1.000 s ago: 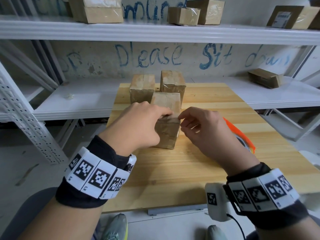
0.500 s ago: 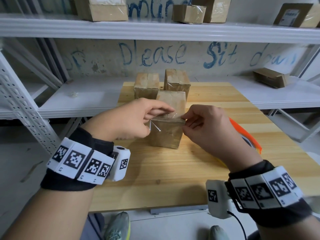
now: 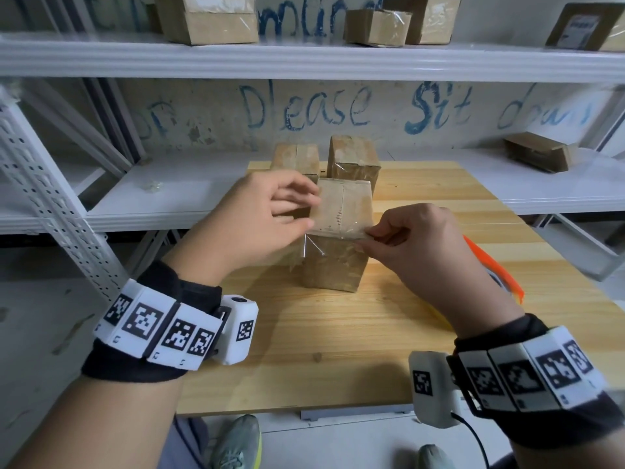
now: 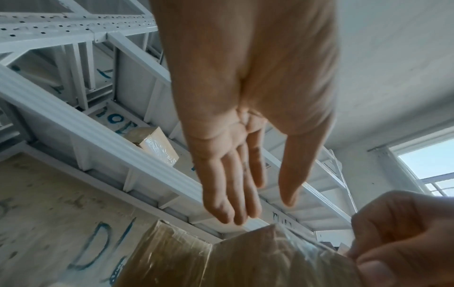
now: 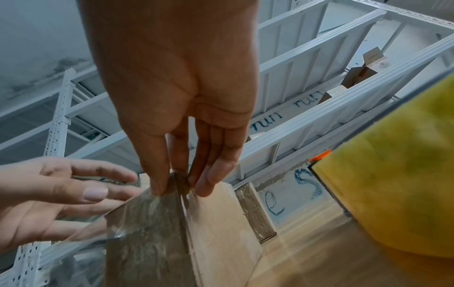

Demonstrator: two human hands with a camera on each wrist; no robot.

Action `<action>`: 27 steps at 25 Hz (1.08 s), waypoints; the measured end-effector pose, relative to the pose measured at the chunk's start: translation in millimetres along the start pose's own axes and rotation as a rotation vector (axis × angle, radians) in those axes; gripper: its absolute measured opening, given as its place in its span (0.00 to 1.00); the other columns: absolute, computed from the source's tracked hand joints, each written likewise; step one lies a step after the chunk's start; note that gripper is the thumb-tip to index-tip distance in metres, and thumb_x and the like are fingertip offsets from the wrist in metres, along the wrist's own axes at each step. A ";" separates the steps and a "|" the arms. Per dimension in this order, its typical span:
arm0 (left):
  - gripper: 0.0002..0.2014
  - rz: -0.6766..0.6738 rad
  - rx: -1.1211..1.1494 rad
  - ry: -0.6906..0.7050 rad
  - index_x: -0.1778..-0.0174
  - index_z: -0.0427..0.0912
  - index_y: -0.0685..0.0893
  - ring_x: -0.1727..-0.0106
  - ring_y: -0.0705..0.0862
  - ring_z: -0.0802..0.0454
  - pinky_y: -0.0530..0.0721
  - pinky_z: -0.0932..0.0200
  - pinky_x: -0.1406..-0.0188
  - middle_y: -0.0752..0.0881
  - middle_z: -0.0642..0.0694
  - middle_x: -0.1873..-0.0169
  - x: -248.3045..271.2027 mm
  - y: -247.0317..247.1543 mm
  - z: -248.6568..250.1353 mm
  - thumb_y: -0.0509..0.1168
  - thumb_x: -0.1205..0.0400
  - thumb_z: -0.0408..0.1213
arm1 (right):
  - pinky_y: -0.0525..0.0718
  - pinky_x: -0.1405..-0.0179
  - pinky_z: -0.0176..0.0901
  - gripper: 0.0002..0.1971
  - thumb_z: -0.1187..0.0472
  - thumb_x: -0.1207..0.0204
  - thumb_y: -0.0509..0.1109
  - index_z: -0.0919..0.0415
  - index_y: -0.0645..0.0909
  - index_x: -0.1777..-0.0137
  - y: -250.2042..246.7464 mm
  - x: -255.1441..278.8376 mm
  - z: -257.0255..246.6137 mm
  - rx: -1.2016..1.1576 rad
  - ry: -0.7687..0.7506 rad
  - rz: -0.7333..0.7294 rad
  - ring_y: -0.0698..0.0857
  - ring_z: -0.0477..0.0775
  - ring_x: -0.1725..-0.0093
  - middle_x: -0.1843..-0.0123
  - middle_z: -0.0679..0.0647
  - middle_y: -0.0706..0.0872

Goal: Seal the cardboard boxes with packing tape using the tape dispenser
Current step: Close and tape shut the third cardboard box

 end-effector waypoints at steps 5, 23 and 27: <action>0.21 0.037 -0.256 -0.182 0.51 0.53 0.83 0.62 0.90 0.58 0.90 0.51 0.53 0.90 0.55 0.60 0.6 5.7 -7.9 0.85 0.33 0.47 | 0.85 0.61 0.35 0.07 0.60 0.32 0.83 0.60 0.87 0.64 1.1 1.0 -2.6 0.018 0.007 -0.016 0.86 0.41 0.65 0.67 0.48 0.88; 0.13 -0.137 -0.117 -0.254 0.41 0.51 0.78 0.57 0.93 0.52 0.89 0.43 0.45 0.94 0.51 0.64 3.4 14.9 5.1 0.71 0.19 0.43 | 0.83 0.72 0.52 0.17 0.56 0.31 0.79 0.60 0.75 0.71 3.4 2.1 -12.3 0.201 -0.123 -0.019 0.80 0.57 0.71 0.73 0.54 0.81; 0.22 -0.131 -0.146 -0.213 0.35 0.56 0.75 0.56 0.93 0.52 0.89 0.39 0.43 0.94 0.53 0.60 2.5 5.1 -6.9 0.70 0.20 0.32 | 0.82 0.70 0.49 0.17 0.55 0.28 0.79 0.58 0.74 0.68 2.9 2.0 -11.7 0.207 -0.125 -0.048 0.80 0.55 0.69 0.70 0.53 0.81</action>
Point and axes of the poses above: each hand's wrist, its own x-axis away from the middle knuckle, its own y-axis out of the palm, z = x × y, the point moved 2 cm from there along -x, towards the middle knuckle
